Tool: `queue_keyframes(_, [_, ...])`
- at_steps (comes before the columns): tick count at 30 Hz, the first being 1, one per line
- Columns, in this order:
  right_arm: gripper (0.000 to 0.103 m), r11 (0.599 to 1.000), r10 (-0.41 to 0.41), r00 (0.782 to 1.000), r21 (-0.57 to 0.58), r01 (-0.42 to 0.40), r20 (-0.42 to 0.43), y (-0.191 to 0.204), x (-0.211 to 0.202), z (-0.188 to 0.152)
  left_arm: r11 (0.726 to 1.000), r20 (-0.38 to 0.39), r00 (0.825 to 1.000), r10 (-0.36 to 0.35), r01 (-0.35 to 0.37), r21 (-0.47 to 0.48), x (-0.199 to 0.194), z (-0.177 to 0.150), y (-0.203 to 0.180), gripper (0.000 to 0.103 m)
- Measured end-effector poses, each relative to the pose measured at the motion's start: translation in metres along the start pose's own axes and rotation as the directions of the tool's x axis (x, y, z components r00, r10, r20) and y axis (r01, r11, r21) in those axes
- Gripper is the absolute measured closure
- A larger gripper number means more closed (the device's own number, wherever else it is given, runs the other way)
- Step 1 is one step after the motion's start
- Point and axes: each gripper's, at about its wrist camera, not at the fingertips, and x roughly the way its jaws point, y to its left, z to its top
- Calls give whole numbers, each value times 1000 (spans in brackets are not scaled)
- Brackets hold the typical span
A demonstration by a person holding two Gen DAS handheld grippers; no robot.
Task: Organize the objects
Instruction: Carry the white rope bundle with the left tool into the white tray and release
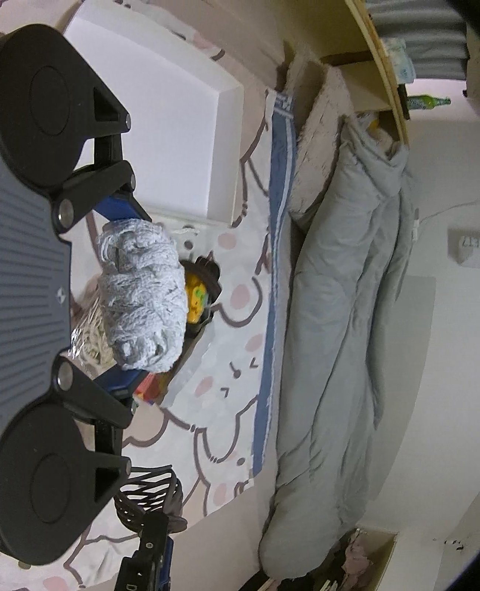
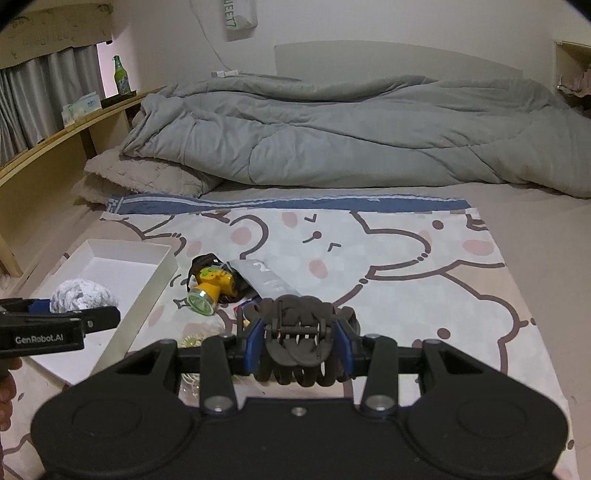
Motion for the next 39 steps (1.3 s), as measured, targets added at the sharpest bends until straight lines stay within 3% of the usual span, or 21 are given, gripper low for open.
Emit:
queue_keyframes(16, [61, 997, 71, 997, -27, -71, 0, 70, 17, 11, 987, 24, 993, 119, -116, -114, -18, 1, 84, 27])
queue_keyframes(27, [61, 989, 137, 991, -51, -137, -5, 118, 28, 8, 973, 21, 981, 191, -186, -137, -25, -9, 131, 27])
queue_keyframes(39, [60, 978, 185, 982, -92, -188, -39, 177, 50, -3, 945, -44, 960, 277, -281, -166, -18, -28, 189, 27])
